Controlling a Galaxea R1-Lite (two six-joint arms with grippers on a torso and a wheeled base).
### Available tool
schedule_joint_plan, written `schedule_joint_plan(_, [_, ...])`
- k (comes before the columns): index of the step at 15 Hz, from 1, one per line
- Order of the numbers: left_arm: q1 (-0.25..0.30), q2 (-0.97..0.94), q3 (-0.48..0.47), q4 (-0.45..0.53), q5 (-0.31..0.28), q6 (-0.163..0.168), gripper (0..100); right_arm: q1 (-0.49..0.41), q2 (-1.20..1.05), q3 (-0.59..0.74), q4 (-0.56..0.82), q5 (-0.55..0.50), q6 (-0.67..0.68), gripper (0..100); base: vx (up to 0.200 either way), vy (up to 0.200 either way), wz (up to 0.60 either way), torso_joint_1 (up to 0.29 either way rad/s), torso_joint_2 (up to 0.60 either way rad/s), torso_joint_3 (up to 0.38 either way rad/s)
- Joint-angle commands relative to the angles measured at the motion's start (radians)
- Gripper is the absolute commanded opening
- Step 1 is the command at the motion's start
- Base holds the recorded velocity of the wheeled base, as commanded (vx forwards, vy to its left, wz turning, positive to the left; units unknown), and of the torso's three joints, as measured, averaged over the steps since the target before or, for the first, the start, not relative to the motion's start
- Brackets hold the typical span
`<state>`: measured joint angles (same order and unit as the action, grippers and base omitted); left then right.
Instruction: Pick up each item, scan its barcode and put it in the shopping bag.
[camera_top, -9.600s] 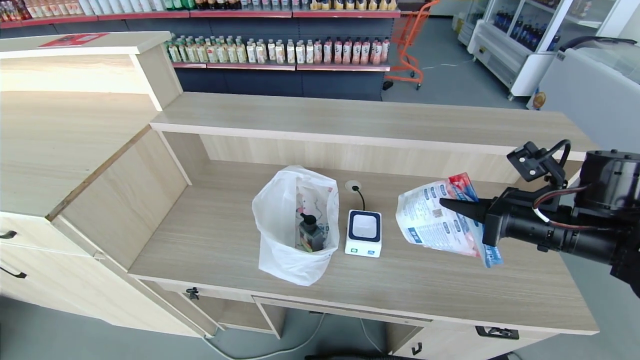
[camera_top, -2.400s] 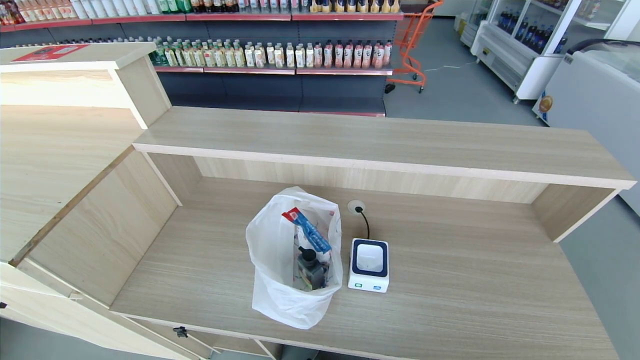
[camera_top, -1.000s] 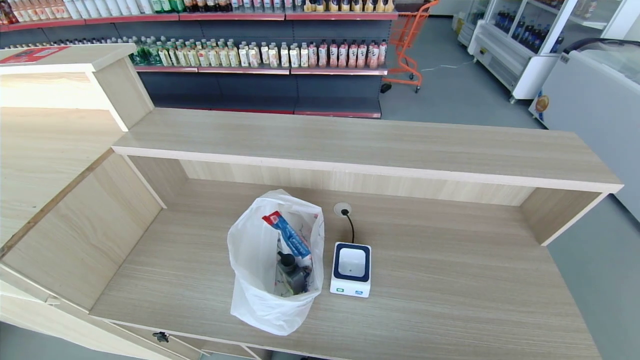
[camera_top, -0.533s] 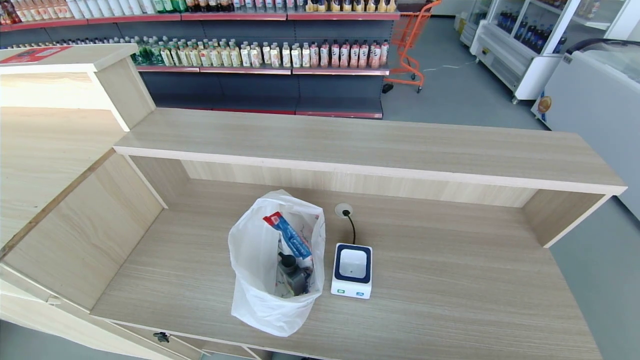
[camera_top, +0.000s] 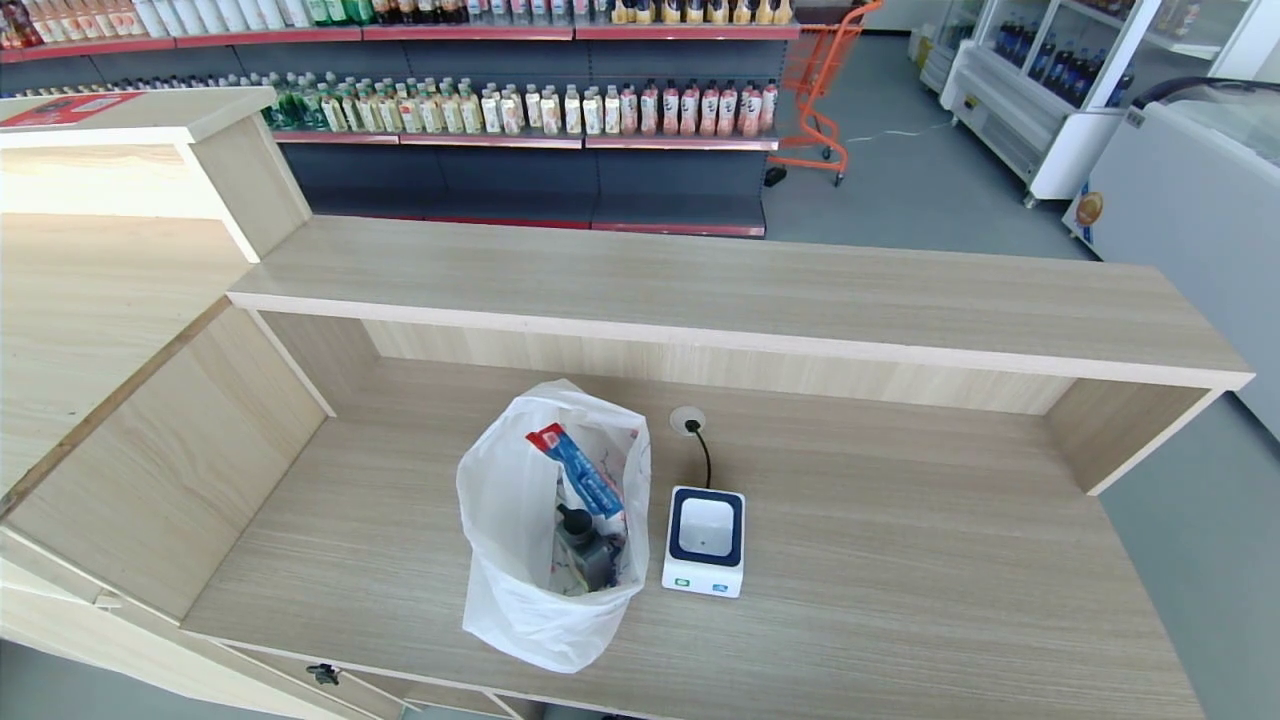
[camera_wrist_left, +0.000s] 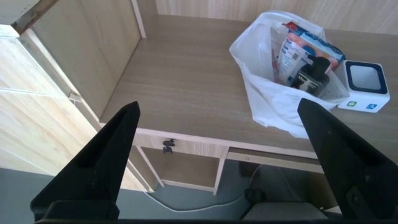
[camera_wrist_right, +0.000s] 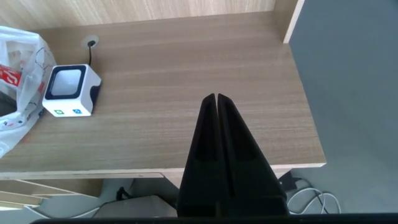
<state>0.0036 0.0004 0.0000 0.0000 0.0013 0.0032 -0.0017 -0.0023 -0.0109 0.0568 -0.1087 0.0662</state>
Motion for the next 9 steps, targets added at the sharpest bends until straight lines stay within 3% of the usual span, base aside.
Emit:
schedule_joint_plan(1, [0.001,0.000,0.000,0.000,0.000,0.000,100,0.000,0.002,0.000,0.000,0.000,0.000,0,0.000,0.000,0.00,0.000,0.00,0.000])
schedule_joint_plan(9, [0.001,0.000,0.000,0.000,0.000,0.000,100,0.000,0.002,0.000,0.000,0.000,-0.005,0,0.000,0.000,0.00,0.000,0.00,0.000])
